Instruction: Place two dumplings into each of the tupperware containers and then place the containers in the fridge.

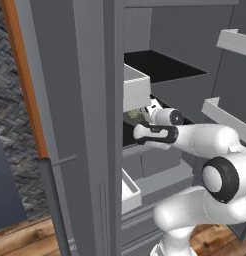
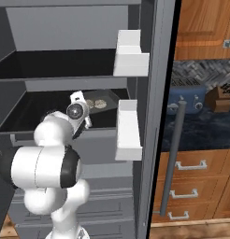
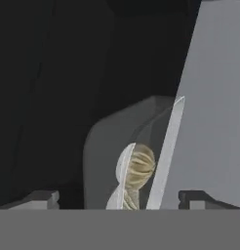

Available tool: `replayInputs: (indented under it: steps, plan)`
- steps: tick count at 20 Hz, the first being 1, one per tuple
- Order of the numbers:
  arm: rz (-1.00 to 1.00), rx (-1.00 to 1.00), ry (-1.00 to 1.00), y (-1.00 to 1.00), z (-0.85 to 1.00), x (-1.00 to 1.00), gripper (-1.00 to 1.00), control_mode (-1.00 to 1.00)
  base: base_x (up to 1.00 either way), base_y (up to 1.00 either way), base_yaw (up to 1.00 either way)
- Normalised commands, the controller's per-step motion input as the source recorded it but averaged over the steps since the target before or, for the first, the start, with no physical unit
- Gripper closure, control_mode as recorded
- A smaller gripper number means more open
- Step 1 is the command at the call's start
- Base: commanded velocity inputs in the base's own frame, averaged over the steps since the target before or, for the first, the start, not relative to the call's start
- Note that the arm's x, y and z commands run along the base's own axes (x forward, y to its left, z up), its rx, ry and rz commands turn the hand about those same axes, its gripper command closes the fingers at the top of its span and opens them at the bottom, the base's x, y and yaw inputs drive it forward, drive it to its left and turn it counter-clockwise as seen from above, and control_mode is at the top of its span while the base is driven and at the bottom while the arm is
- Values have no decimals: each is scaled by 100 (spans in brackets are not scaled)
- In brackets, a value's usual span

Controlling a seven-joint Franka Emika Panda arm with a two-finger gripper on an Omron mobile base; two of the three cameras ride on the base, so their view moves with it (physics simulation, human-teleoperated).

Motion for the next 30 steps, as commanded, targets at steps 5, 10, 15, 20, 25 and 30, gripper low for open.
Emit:
replayInputs:
  steps: [5, 10, 15, 20, 25, 30]
  plan:
    - [0, 2, -2, -9, 78, -95, -100, -100, 0, 0, 0]
    - [-7, -12, 11, 5, 71, -100, -100, -100, 0, 0, 0]
    - [-18, -21, 24, 4, 74, -99, -100, -100, 0, 0, 0]
    - [-9, -22, 50, -2, 63, -90, -100, -100, 0, 0, 0]
    - [-2, 2, 31, -24, 20, -98, -100, -100, 0, 0, 0]
    - [0, 20, -19, -11, -55, -100, -100, -100, 0, 0, 0]
